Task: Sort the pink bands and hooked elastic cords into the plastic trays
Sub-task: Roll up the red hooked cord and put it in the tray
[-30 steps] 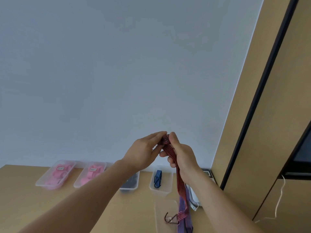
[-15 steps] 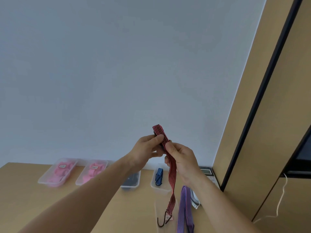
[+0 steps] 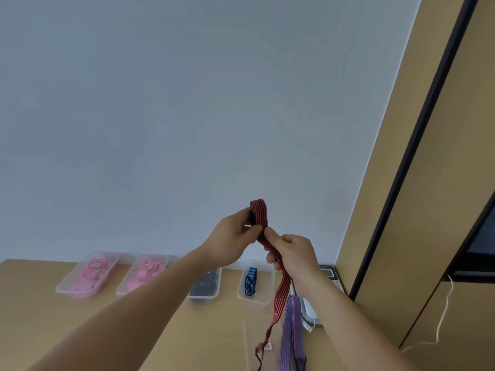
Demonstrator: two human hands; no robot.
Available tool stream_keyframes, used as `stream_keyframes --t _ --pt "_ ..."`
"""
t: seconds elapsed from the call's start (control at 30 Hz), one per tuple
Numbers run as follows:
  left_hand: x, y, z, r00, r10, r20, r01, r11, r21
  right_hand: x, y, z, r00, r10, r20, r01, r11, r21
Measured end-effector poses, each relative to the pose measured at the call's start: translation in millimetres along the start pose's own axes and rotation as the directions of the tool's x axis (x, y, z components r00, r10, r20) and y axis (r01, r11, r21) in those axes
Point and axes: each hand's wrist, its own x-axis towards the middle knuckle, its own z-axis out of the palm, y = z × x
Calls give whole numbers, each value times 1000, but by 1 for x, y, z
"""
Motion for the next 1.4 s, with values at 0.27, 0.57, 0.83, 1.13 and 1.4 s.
stream_keyframes --t 0.27,0.57,0.83,1.13,1.4 --pt "-2 -18 5 943 325 67 -297 736 608 -1 -4 4 992 31 124 -54 981 186" --pt "0 -11 0 977 -208 44 211 925 -314 -5 -6 6 987 -116 112 79 952 295" --pt "-1 4 -7 955 -233 181 295 766 -570 -5 -5 8 982 -166 85 151 975 162" --pt "-4 1 0 988 -153 1 133 854 -503 -4 0 6 999 -44 -9 45 997 69" --pt "-2 2 1 993 -98 -72 57 896 -441 -9 -8 -4 997 -32 74 18 984 178"
